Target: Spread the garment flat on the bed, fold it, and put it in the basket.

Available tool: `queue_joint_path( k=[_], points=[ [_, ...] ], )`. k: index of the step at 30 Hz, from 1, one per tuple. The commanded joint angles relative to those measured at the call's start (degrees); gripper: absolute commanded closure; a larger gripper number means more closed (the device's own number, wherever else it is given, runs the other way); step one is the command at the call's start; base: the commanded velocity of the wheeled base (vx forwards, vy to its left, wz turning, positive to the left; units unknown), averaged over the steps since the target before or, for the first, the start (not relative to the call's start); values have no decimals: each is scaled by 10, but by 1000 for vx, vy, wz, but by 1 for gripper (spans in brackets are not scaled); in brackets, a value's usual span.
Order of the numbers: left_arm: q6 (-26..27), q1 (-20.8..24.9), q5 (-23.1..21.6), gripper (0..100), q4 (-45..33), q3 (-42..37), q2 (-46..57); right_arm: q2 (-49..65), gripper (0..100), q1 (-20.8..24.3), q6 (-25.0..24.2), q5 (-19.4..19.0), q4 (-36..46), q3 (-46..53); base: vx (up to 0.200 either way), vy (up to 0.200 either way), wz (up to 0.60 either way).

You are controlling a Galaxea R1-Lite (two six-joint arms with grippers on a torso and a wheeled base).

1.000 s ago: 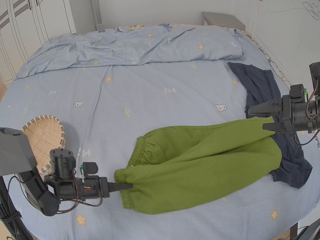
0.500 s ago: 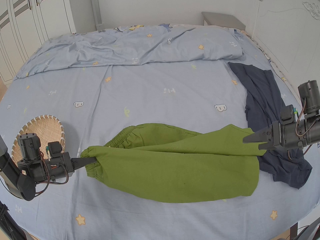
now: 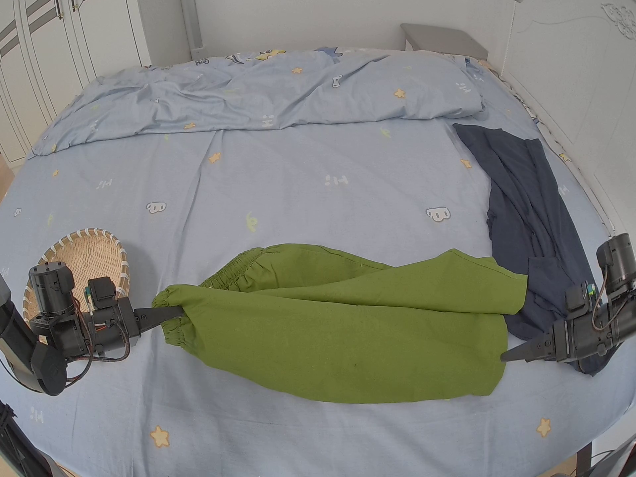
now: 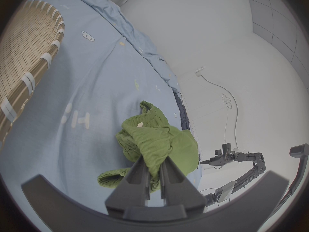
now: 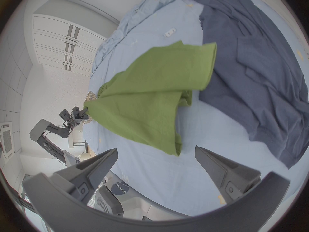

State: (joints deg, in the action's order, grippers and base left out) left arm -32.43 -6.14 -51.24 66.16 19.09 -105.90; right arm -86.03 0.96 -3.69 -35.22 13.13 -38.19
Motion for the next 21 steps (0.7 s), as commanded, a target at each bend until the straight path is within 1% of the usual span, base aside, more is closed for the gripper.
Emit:
queue_joint_path(
  k=[1, 3, 5, 6, 7, 8, 9, 10, 11, 12, 14, 18, 21],
  points=[
    [0, 3, 0, 100, 1, 1, 1, 2, 0, -7, 6, -3, -30, 57, 0, 0, 0],
    [0, 3, 0, 100, 1, 2, 1, -5, 0, -3, 7, -4, -61, 80, 0, 0, 0],
    [0, 4, 0, 100, 1, 2, 0, -23, 0, 4, 7, -5, -108, 104, 0, 0, 0],
    [0, 4, 0, 100, 1, 2, 0, -23, 0, 4, 7, -5, -108, 104, 0, 0, 0],
    [0, 4, 0, 100, 4, 2, -2, -49, 0, 9, 8, -7, -163, 127, 0, 0, 0],
    [0, 4, -1, 100, 4, 2, -2, -62, 0, 10, 8, -12, -196, 140, 0, 0, 0],
    [0, 4, -1, 100, 4, 2, -3, -71, 0, 11, 8, -15, -224, 153, 0, 0, 0],
    [0, 4, -1, 100, 4, 2, -3, -71, 0, 11, 8, -15, -224, 153, 0, 0, 0],
    [0, 5, -1, 100, 4, 2, -4, -88, 0, 18, 8, -28, -274, 173, 0, 0, 0],
    [0, 5, -2, 100, 4, 2, -4, -92, 0, 18, 8, -30, -284, 177, 0, 0, 0],
    [0, 5, -4, 100, 6, 3, -14, -110, 0, 28, 9, -37, -338, 198, 0, 0, 0],
    [0, 4, -4, 100, 5, 9, -18, -137, 0, 39, 10, -37, -388, 218, 0, 0, 0],
    [0, 4, -4, 100, 5, 10, -19, -147, 0, 43, 10, -38, -404, 224, 0, 0, 0]
  ],
)
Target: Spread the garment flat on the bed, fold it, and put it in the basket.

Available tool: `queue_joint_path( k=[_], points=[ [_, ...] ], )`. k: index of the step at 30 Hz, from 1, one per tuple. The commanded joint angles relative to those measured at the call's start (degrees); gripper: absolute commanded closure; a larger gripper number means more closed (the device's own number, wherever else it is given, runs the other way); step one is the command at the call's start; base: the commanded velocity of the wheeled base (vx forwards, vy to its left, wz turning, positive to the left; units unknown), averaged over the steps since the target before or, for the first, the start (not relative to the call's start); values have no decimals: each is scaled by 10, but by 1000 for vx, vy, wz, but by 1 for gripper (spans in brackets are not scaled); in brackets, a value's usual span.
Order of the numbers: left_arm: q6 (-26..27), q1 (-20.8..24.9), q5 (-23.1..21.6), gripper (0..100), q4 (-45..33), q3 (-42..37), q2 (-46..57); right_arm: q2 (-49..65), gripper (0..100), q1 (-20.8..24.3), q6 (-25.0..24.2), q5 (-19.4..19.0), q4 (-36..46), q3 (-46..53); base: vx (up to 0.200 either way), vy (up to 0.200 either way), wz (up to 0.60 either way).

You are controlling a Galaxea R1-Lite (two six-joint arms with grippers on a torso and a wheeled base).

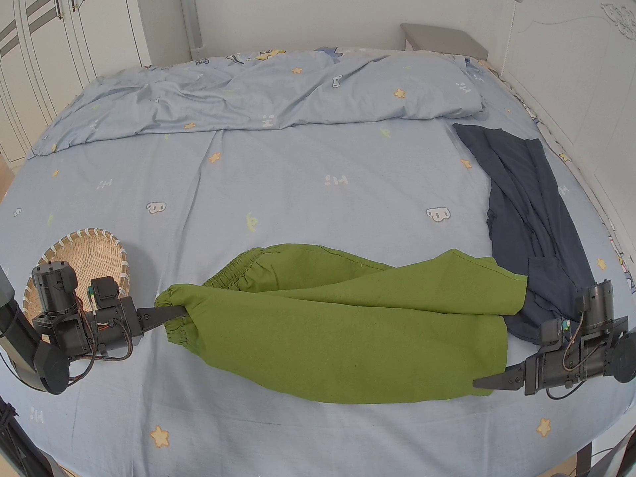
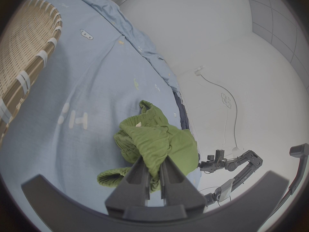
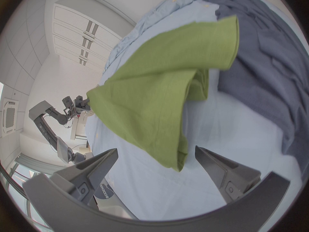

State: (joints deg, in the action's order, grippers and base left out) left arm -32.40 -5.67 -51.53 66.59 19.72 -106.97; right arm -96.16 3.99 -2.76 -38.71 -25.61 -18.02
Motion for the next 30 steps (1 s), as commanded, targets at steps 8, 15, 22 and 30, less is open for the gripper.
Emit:
queue_joint_path(
  k=[8, 15, 22, 30],
  points=[
    [0, -1, -1, 100, 0, 6, -12, -48, 0, 16, -5, -35, -32, 16, 0, 0, 0],
    [0, -2, -1, 100, 0, 8, -13, -87, 0, 17, -5, -44, -83, 18, 0, 0, 0],
    [0, -2, -1, 100, 0, 10, -20, -105, 100, 16, -5, -44, -111, 21, 0, 0, 0],
    [0, -7, -1, 100, -5, 14, -19, -98, 100, 10, -5, -44, -110, 20, 0, 0, 0]
  ],
)
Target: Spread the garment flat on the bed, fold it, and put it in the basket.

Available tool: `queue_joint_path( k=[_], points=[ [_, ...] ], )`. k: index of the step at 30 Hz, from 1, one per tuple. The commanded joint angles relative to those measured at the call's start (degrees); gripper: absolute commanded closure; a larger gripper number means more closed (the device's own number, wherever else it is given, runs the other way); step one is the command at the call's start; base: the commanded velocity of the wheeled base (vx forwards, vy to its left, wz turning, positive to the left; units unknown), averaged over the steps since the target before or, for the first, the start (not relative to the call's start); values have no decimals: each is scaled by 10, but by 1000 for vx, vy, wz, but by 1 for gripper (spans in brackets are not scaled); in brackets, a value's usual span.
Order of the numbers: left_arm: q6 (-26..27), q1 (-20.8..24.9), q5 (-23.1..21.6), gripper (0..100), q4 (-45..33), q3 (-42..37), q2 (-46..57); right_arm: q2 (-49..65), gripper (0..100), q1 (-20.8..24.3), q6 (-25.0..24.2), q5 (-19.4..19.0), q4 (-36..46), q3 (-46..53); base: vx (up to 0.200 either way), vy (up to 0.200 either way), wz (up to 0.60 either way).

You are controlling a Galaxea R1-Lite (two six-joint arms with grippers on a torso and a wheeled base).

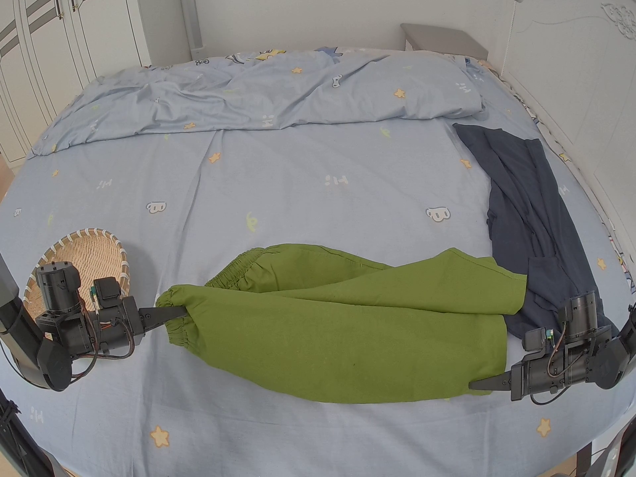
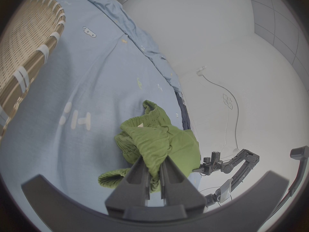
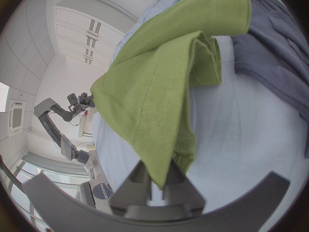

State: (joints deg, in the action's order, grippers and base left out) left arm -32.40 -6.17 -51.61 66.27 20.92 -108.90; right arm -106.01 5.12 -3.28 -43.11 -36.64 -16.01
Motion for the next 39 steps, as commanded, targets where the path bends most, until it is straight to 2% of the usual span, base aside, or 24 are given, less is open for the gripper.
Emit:
queue_joint_path(
  k=[1, 7, 12, 13, 15, 16, 18, 19, 21, 26, 32, 34, 39],
  points=[
    [0, -2, 0, 100, -2, 2, 1, 3, 100, -1, 0, 0, 1, 0, 0, 0, 0],
    [-1, -7, -1, 100, -34, 3, 12, 34, 100, 0, -2, -2, 38, -8, 0, 0, 0],
    [0, -22, -1, 100, -156, 26, 72, 100, 100, -1, 1, -2, 199, -67, 0, 0, 0],
    [2, -25, -1, 100, -202, 39, 97, 117, 100, -1, 1, -2, 254, -90, 0, 0, 0],
    [7, -31, 0, 100, -245, 49, 118, 129, 100, -1, 4, -2, 299, -106, 0, 0, 0],
    [20, -34, 0, 100, -301, 62, 138, 139, 100, -1, 6, -2, 340, -121, 0, 0, 0],
    [20, -34, 0, 100, -301, 62, 138, 139, 100, -1, 6, -2, 340, -121, 0, 0, 0],
    [71, -44, 0, 100, -396, 74, 161, 152, 100, -1, 6, -3, 395, -144, 0, 0, 0],
    [112, -57, 0, 100, -443, 76, 166, 154, 100, -2, 6, -3, 419, -151, 0, 0, 0],
    [179, -91, 0, 100, -522, 80, 176, 151, 100, -1, 8, -2, 454, -149, 0, 0, 0],
    [233, -95, 1, 100, -607, 69, 200, 148, 100, -2, 11, -2, 473, -137, 0, 0, 0],
    [284, -96, 9, 100, -671, 68, 210, 147, 100, -5, 12, 0, 486, -128, 0, 0, 0],
    [374, -96, 11, 100, -763, 58, 209, 142, 100, -1, 13, 2, 483, -96, 0, 0, 0]
  ],
)
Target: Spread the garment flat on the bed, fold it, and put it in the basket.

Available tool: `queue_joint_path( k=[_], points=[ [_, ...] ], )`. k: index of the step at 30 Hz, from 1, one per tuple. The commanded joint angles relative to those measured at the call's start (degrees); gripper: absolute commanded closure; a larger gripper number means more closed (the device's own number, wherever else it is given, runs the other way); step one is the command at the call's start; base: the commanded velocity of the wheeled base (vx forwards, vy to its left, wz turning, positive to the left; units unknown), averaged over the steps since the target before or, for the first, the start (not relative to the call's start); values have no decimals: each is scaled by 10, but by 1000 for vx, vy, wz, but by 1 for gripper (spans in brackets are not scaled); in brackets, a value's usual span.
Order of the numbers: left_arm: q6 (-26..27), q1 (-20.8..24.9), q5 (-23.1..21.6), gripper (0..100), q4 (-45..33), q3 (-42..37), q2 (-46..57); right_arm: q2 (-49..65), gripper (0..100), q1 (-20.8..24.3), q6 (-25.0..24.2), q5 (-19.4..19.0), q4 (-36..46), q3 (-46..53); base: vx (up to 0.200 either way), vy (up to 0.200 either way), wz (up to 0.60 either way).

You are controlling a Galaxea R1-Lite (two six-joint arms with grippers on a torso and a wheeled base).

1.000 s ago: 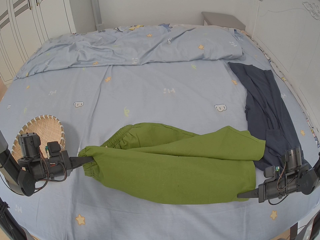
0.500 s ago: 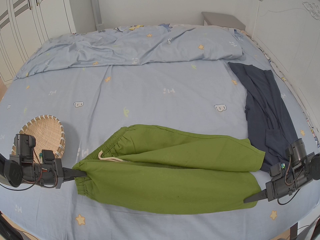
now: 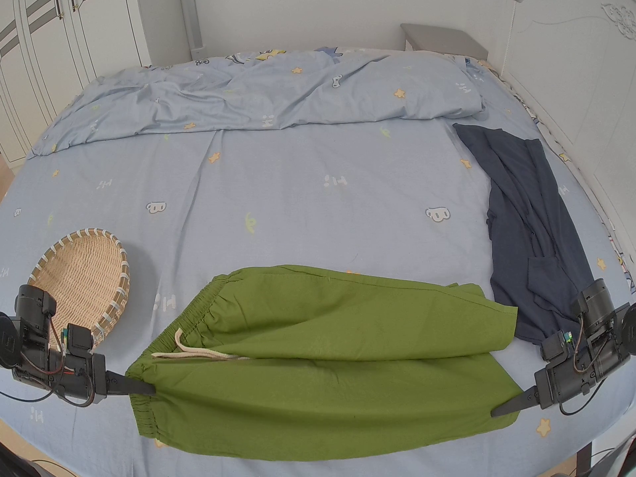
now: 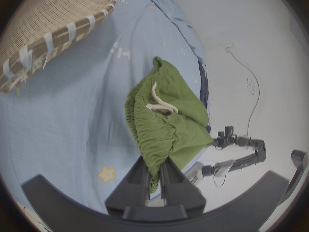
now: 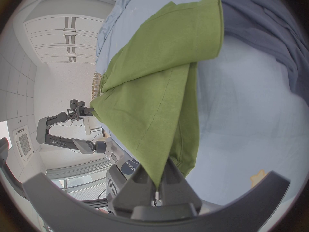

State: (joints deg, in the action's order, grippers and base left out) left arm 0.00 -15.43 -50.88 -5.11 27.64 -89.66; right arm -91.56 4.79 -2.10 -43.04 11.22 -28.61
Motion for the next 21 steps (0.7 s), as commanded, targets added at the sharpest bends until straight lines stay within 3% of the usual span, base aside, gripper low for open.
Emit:
queue_joint_path(
  k=[1, 5, 15, 21],
  points=[
    [66, -3, 3, 100, -59, -11, 15, -3, 100, 4, 1, 2, 4, 37, 0, 0, 0],
    [110, -10, 25, 100, -76, -22, 12, -3, 100, 10, 1, 3, 0, 68, 0, 0, 0],
    [120, -1, 70, 100, -71, -58, -5, -5, 100, 24, 0, 5, -58, 134, 0, 0, 0],
    [121, 1, 73, 100, -66, -61, -39, -35, 100, 32, -1, 10, -67, 135, 0, 0, 0]
  ],
)
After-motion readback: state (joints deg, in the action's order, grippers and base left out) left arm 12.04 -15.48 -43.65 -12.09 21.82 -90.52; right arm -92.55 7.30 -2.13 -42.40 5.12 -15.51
